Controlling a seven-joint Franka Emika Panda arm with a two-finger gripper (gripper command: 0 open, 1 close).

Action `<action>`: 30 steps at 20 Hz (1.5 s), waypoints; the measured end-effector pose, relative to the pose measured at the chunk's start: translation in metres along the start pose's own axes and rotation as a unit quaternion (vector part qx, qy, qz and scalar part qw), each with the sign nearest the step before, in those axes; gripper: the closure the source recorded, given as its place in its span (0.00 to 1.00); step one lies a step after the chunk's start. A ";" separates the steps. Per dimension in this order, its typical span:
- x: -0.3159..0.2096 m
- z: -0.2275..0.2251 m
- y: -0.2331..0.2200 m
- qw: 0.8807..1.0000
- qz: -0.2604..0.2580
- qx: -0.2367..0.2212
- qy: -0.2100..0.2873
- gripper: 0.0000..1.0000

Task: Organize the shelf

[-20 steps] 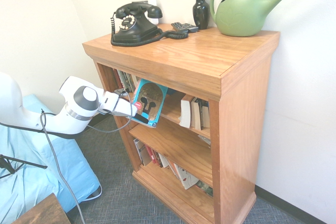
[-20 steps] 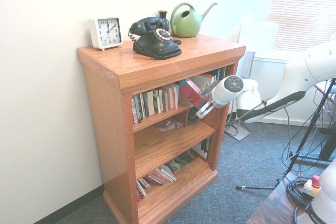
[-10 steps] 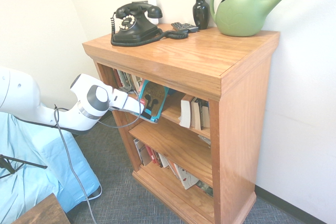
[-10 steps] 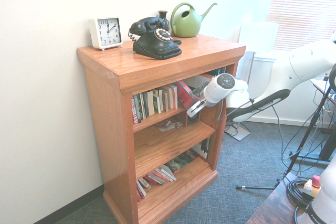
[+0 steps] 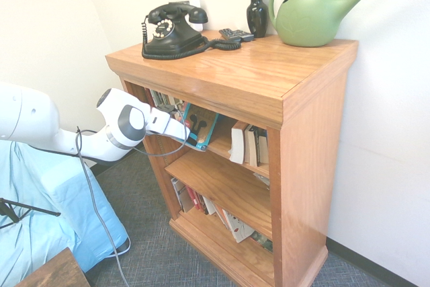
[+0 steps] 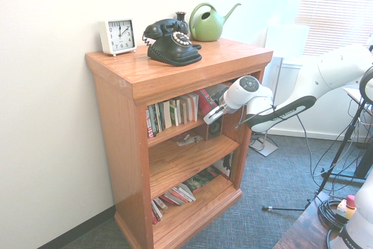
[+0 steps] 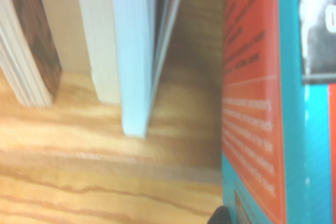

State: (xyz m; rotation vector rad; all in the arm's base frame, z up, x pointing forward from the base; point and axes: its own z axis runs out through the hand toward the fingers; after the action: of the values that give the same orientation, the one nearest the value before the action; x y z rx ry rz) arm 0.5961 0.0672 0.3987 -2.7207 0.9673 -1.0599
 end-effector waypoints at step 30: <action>-0.004 -0.001 -0.051 1.000 -0.017 0.015 -0.008 0.00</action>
State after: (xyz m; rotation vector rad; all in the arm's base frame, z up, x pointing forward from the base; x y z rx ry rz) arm 0.6206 0.1107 0.4113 -2.7263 0.9004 -1.0482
